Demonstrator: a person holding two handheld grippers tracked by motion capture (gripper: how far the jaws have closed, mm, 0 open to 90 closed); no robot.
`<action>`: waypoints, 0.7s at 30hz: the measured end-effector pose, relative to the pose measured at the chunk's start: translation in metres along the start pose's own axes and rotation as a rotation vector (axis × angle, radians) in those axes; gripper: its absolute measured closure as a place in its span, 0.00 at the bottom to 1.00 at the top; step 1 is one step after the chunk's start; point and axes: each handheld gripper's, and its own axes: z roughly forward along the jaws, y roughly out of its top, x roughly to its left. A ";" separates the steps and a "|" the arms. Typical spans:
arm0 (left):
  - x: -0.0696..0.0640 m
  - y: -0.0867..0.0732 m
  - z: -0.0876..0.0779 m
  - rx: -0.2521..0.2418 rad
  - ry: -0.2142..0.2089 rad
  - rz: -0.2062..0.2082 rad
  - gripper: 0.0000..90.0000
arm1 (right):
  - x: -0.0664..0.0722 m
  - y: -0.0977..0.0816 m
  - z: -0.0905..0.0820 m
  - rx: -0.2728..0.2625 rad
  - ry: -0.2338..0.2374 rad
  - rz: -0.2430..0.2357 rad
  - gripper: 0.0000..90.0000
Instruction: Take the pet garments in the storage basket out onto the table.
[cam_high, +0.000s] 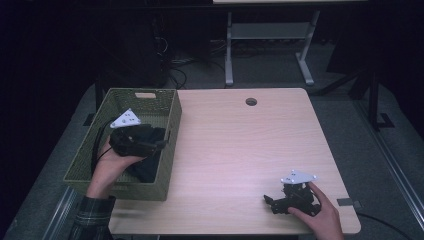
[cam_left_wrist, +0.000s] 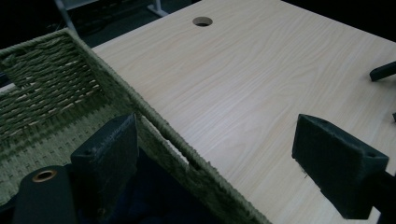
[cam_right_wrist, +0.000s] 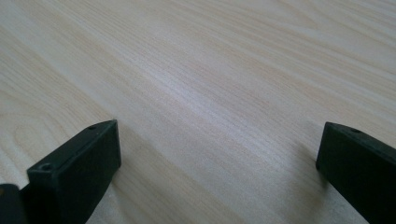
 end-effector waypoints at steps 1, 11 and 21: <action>0.002 -0.001 -0.001 0.001 0.004 -0.002 0.16 | 0.000 0.000 0.000 0.000 0.000 0.000 0.00; 0.022 -0.014 -0.005 0.045 0.055 -0.022 0.16 | 0.000 0.000 0.000 -0.003 -0.001 -0.005 0.00; 0.040 -0.033 0.003 0.107 0.074 -0.060 0.17 | 0.000 0.000 0.000 -0.002 0.000 -0.004 0.00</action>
